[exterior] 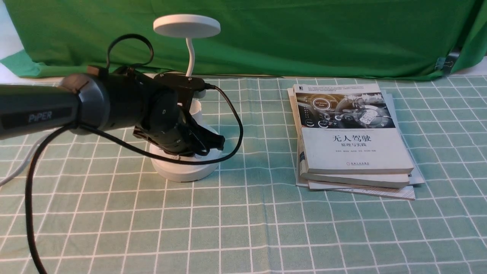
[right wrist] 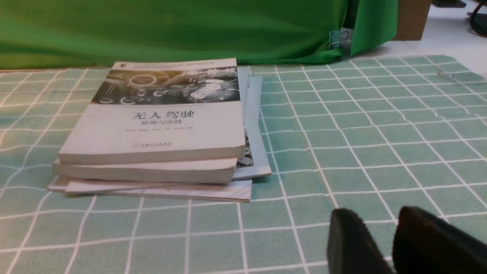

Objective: Turn on the table lamp.
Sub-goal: 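Press the power button on the lamp base to turn the lamp on with the left gripper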

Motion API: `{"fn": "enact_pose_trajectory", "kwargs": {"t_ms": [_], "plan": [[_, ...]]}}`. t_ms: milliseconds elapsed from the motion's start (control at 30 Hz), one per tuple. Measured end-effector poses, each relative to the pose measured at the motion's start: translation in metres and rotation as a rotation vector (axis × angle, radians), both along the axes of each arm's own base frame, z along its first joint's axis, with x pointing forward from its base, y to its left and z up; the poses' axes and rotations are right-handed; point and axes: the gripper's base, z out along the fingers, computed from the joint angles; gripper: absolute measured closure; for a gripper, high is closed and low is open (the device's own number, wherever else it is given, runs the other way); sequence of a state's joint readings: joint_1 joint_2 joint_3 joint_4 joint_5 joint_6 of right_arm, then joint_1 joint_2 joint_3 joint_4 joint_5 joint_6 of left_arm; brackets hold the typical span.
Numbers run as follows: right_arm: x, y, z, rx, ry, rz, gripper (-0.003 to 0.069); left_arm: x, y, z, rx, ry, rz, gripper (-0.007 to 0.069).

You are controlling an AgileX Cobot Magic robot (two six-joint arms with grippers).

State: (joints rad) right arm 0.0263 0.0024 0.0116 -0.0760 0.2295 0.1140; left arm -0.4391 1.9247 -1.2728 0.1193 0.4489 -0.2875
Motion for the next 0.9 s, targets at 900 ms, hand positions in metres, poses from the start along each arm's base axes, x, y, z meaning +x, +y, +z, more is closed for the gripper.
{"fn": "enact_pose_trajectory", "kwargs": {"t_ms": [900], "plan": [[0.000,0.000,0.000,0.000,-0.001,0.000,0.0418,0.006,-0.006,-0.010,-0.084,0.011,0.028,0.0624]]}}
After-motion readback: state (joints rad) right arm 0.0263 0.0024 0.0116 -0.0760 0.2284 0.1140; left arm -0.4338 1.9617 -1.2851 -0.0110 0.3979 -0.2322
